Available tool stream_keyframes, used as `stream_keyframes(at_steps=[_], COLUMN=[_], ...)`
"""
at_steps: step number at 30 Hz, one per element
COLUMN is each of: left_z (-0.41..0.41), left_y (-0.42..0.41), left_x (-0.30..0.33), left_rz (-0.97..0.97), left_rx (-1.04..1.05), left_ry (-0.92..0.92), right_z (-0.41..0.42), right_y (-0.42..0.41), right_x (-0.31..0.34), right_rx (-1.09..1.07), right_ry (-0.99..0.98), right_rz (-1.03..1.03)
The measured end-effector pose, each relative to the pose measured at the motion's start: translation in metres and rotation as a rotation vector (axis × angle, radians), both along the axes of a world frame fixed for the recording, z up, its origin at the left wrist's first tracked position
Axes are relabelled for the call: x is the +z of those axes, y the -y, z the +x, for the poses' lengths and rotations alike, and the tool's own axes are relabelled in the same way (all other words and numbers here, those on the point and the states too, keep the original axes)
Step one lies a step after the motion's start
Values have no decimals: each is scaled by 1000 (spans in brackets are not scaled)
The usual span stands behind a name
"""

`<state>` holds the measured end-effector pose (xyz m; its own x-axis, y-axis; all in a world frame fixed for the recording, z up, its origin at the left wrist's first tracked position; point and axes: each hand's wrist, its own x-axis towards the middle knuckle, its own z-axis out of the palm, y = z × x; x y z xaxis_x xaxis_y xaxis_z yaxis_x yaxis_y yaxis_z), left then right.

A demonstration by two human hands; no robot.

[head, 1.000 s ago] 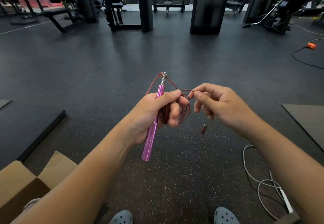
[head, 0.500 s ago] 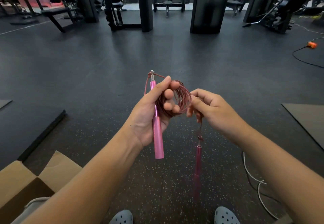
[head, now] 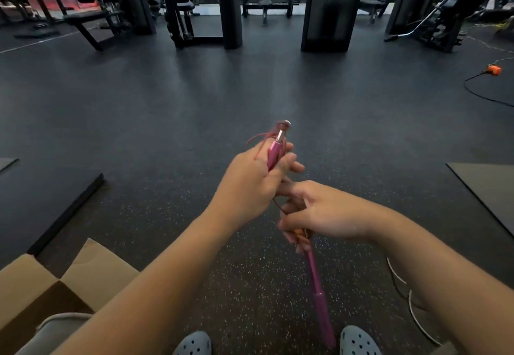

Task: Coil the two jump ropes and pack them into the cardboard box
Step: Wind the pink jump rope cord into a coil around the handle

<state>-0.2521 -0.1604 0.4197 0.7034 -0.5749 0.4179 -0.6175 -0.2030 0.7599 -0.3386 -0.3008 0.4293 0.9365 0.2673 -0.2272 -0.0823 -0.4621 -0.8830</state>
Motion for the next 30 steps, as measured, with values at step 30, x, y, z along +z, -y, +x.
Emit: stream_keyframes(at_steps=[30], left_z=[1], left_y=[-9], left_x=[8], left_rz=[-96], left_rx=[-515], left_ry=[-916], right_z=[3], right_y=[41], right_x=[14], right_rx=[-376], right_ry=[415], right_rz=[206])
